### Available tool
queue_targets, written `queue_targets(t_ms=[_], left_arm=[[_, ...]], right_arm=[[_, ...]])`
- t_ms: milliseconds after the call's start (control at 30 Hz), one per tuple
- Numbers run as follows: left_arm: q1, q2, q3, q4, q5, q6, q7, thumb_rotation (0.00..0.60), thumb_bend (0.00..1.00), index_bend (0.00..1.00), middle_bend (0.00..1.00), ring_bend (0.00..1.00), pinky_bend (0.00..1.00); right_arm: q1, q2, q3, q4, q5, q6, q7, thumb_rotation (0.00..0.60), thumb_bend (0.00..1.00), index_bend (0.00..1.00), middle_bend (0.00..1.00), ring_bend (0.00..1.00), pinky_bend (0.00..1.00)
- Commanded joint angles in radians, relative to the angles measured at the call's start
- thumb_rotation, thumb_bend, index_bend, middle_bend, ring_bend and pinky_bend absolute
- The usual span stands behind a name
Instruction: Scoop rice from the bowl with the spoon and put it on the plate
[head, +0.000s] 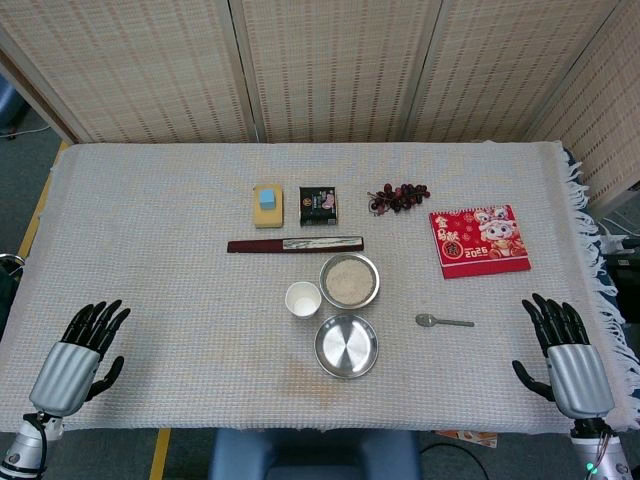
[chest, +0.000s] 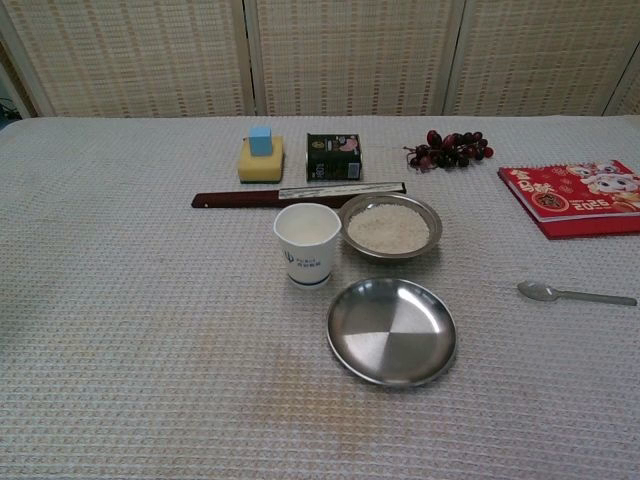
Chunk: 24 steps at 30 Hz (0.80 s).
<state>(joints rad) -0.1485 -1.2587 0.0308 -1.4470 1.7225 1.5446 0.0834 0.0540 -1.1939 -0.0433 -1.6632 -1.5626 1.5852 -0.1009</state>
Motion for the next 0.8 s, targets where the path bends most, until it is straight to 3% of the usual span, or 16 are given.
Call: queue_targets(t_ms=[33, 267, 600, 800], left_arm=[[0.000, 0.003, 0.001, -0.009, -0.010, -0.013, 0.007, 0.600, 0.44, 0.00, 0.00, 0.00, 0.08], [-0.008, 0.007, 0.008, -0.023, -0.006, -0.028, 0.001, 0.600, 0.44, 0.00, 0.00, 0.00, 0.08], [-0.017, 0.033, 0.021, -0.043, -0.020, -0.063, -0.032, 0.600, 0.44, 0.00, 0.00, 0.00, 0.08], [-0.015, 0.045, 0.027, -0.051, -0.025, -0.069, -0.041, 0.600, 0.44, 0.00, 0.00, 0.00, 0.08]], right_arm=[[-0.001, -0.007, 0.011, -0.010, 0.020, -0.016, 0.007, 0.600, 0.18, 0.05, 0.00, 0.00, 0.00], [0.044, -0.089, 0.045, 0.029, 0.063, -0.114, -0.063, 0.600, 0.18, 0.16, 0.00, 0.00, 0.00], [0.158, -0.232, 0.112, 0.112, 0.182, -0.304, -0.188, 0.600, 0.22, 0.43, 0.00, 0.00, 0.00], [0.212, -0.303, 0.136, 0.197, 0.243, -0.394, -0.211, 0.600, 0.28, 0.47, 0.00, 0.00, 0.00]])
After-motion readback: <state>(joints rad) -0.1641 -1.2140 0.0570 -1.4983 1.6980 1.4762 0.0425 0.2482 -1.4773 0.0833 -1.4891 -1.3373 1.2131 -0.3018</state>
